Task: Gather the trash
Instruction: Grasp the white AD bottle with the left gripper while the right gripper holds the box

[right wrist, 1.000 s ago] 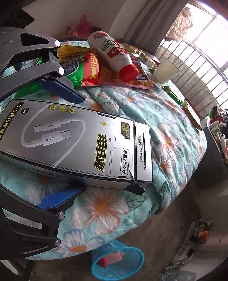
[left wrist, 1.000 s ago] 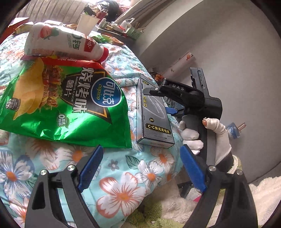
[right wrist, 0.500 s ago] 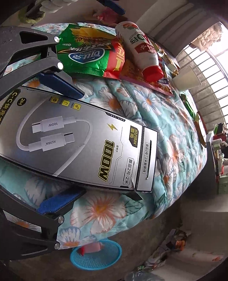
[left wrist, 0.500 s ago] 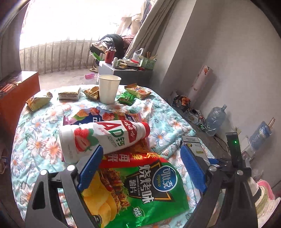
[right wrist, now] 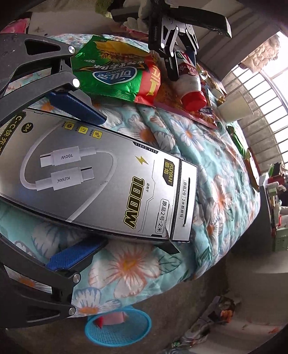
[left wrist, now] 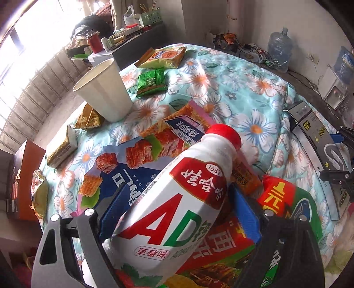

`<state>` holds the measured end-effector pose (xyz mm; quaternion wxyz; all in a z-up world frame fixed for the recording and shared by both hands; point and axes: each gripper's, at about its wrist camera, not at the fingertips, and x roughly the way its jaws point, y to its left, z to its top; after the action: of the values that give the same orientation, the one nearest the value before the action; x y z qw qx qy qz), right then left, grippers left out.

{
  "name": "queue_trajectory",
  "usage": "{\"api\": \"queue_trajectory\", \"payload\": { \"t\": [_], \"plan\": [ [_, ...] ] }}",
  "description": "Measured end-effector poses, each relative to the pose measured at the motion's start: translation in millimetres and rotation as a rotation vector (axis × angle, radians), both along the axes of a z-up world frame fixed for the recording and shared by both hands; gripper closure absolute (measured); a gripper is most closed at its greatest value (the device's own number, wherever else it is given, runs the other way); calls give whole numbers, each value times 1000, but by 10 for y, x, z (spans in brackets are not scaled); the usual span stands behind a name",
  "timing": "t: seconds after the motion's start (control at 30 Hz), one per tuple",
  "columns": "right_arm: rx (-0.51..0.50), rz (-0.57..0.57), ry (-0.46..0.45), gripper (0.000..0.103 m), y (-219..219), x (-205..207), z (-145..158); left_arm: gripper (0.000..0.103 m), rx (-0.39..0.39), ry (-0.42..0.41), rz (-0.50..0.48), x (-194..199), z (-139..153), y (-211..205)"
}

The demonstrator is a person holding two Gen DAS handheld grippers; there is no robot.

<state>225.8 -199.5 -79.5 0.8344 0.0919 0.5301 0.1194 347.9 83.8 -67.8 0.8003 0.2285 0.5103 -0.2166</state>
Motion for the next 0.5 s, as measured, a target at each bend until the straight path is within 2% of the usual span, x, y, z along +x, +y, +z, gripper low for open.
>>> {"api": "queue_trajectory", "payload": {
  "t": [0.07,0.13,0.2,0.27,0.37,0.5],
  "plan": [
    [-11,5,-8,7,15,-11,0,16,28,13,40,41,-71,1],
    [-12,6,-12,7,16,-26,2,19,16,19,67,69,-67,27],
    [-5,7,-13,7,3,-34,7,26,11,17,91,80,-40,61],
    [4,7,-13,7,-10,-39,7,37,31,-15,117,63,32,101],
    [10,7,-14,7,-26,-53,11,40,-2,-65,165,-27,301,236],
    [16,10,-21,7,-52,-57,11,41,-69,-181,216,-386,811,497]
  ]
}}
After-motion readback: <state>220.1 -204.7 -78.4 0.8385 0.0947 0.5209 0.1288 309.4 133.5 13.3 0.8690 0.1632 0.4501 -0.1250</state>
